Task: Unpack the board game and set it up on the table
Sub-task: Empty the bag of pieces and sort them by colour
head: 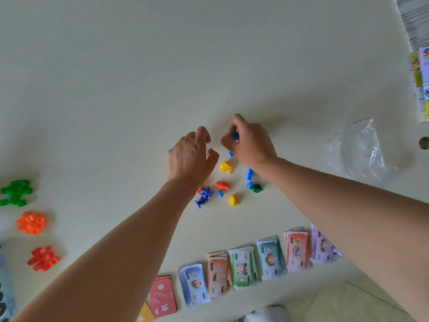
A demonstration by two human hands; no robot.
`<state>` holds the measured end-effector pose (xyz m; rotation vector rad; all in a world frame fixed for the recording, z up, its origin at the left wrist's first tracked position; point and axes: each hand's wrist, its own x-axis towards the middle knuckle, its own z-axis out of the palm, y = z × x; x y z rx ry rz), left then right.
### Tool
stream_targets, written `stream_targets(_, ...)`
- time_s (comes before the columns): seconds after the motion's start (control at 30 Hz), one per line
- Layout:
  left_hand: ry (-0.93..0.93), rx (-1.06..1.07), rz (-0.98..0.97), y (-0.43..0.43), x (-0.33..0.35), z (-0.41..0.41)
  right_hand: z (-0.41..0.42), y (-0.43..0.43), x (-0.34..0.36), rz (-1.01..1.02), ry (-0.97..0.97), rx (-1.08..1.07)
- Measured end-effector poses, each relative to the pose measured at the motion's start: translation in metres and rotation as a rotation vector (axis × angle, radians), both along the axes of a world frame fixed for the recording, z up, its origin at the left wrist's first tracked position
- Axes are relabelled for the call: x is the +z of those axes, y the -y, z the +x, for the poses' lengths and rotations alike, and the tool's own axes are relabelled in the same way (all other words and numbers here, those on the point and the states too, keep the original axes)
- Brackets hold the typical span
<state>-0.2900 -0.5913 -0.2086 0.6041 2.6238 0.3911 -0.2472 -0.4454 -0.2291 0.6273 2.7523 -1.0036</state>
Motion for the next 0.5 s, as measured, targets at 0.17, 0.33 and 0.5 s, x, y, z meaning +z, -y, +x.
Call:
stream_targets(0.17, 0.041, -0.115, -0.005, -0.014, -0.002, 0.011, 0.012, -0.02, 0.01, -0.442, 0.076, -0.461)
stream_targets(0.33, 0.065, -0.186, -0.157, -0.035, -0.007, 0.019, 0.022, -0.026, 0.018, -0.807, 0.218, -0.707)
stream_targets(0.5, 0.076, -0.161, -0.158, -0.041, -0.01, 0.017, 0.034, -0.025, 0.023, -0.989, 0.271, -0.758)
